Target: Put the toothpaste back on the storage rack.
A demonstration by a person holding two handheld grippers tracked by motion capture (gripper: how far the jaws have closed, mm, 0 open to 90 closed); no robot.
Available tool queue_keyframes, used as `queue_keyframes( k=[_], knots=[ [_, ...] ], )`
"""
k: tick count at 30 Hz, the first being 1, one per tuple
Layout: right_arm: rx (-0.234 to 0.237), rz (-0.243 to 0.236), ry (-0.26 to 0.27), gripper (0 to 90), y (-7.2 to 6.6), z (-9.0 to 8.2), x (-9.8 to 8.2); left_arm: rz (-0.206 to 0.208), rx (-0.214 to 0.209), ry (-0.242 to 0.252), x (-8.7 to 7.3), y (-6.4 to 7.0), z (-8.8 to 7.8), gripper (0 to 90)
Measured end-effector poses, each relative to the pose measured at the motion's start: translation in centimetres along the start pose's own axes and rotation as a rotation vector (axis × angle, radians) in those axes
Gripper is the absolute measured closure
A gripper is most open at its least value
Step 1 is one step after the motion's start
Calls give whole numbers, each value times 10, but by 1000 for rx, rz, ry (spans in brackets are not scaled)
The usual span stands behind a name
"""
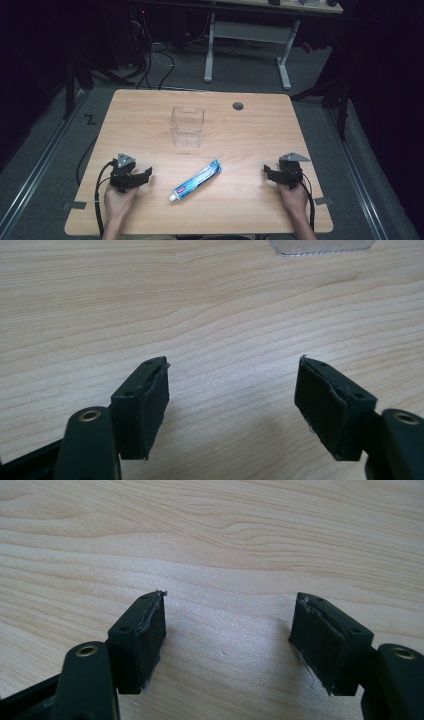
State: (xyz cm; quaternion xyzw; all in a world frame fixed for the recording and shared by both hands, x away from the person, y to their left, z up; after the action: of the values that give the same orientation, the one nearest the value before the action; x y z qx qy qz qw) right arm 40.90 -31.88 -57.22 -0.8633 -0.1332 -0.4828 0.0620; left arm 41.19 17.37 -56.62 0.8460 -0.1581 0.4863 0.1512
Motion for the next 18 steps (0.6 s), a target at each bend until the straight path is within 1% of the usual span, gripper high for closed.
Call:
queue_keyframes(
  k=[6, 9, 13, 18],
  knots=[
    [0, -1, 0, 300, 0, 0, 0, -7, -30, 19, 3, 6, -5, 302],
    [0, -1, 0, 300, 0, 0, 0, -5, -35, 27, 4, 9, -7, 301],
    [0, -1, 0, 300, 0, 0, 0, 3, -54, 29, 7, 15, -10, 296],
    [0, -1, 0, 300, 0, 0, 0, 16, -79, 31, 12, 25, -14, 290]
  ],
)
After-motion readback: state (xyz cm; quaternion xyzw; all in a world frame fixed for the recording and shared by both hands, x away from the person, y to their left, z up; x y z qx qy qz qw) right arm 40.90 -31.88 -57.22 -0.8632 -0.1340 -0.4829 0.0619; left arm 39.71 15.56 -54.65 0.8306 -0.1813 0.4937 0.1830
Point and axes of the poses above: each handheld gripper's, and its own axes: z roughly forward along the jaws, x roughly out of its top, y roughly to its right, the point moved 6 cm from there along z, roughly forward along the jaws, and after that the axes turned 12 degrees about y, right-handed, at the moved point
